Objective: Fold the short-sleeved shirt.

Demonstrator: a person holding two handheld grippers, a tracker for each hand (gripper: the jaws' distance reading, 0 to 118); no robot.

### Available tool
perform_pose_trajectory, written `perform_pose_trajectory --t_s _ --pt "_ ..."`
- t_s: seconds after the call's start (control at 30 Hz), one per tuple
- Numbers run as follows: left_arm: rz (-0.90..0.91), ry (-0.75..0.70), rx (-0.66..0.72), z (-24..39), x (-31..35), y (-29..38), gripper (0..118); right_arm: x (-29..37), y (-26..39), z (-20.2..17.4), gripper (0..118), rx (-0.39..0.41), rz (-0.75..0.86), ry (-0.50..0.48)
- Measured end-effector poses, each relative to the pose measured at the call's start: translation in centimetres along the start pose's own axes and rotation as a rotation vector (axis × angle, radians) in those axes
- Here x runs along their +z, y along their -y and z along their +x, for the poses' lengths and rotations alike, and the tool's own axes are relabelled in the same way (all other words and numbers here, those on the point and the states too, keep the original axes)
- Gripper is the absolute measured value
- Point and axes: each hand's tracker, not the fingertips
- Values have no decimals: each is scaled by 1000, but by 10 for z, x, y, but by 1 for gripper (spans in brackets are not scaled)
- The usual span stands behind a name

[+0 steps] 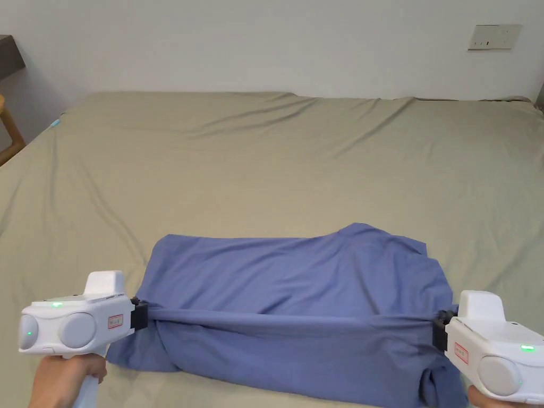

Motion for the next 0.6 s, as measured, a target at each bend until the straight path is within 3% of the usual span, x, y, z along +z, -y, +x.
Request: perform_pose_trajectory --t_s 0.13,0.33,0.47,0.5,0.53,0.57,0.6 --pt "-74 -21 -6 4 -48 -3 8 -52 -5 0 5 62 -78 30" --pt "-195 -56 -24 18 -76 3 8 -98 9 -5 5 -10 -232 22" --pt "-181 -54 -7 23 -60 -4 13 -94 10 0 7 -43 -205 32" --pt "-176 -52 -7 25 -55 -7 26 -87 7 0 11 -52 -199 32" --pt "-159 -50 -3 26 -47 -8 47 -79 5 1 19 -76 -162 30" --pt "-101 -25 -4 28 -35 -11 83 -67 1 0 39 -86 -112 35" --pt "-42 10 5 19 -38 -9 103 -55 -4 -1 58 -84 -79 38"
